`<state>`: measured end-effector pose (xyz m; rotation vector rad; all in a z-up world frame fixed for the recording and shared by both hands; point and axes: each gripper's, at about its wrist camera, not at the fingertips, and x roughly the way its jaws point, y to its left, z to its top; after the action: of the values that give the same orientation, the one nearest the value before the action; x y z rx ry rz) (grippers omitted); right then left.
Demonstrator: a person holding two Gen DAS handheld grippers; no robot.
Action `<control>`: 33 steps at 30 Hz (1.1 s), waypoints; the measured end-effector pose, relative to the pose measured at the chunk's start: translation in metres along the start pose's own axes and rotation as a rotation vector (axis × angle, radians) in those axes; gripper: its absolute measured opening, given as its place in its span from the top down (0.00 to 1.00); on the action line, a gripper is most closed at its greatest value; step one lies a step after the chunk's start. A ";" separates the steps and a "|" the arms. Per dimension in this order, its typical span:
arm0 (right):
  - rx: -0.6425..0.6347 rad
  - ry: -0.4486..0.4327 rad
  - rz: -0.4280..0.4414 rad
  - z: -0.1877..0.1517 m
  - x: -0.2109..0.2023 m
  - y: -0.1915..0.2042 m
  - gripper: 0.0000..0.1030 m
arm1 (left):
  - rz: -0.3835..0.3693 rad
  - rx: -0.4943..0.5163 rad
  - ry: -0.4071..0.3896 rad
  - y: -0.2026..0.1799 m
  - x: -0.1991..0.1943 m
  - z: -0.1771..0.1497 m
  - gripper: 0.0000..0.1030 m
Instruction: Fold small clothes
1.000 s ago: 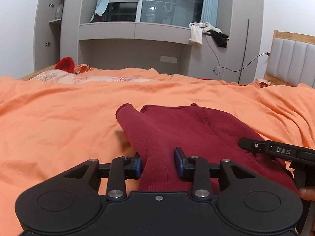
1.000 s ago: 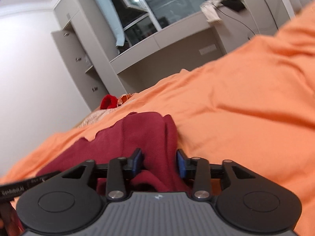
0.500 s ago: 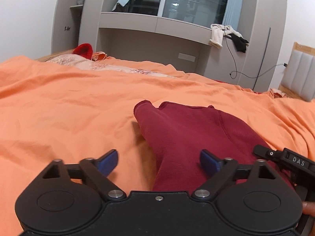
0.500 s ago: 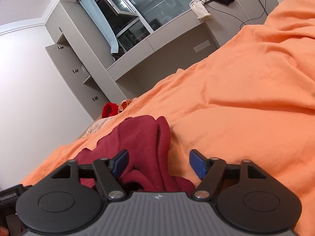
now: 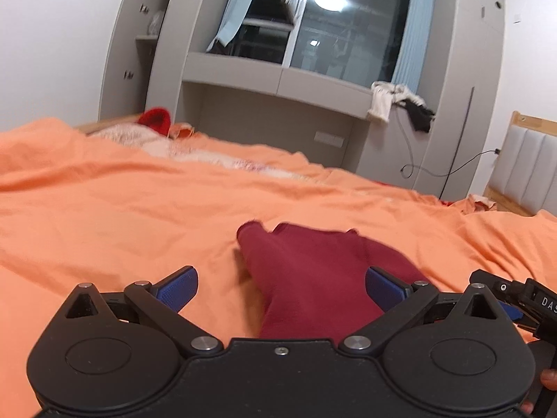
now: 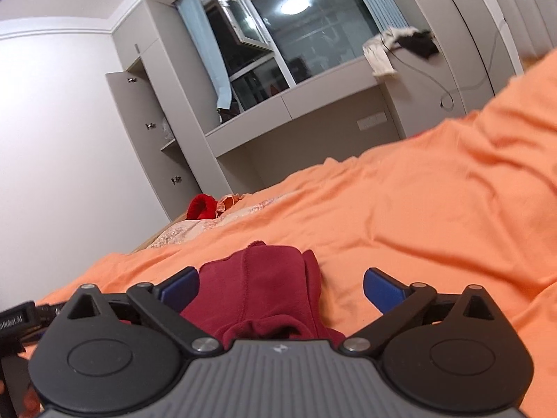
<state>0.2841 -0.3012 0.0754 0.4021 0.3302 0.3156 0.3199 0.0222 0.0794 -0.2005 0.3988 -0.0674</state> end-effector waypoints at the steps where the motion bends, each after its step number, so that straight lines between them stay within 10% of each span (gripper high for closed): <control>1: -0.010 -0.010 0.000 0.001 -0.009 0.003 0.00 | -0.006 0.006 -0.014 -0.003 -0.006 -0.001 0.01; 14: -0.135 -0.193 0.005 -0.024 -0.119 0.030 0.00 | -0.009 0.087 -0.224 -0.042 -0.103 -0.035 0.01; 33: -0.335 -0.289 -0.035 -0.091 -0.213 0.076 0.00 | 0.048 0.079 -0.230 -0.027 -0.194 -0.111 0.01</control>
<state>0.0407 -0.2815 0.0819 0.1085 -0.0014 0.2686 0.0970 -0.0040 0.0582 -0.1193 0.1710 -0.0123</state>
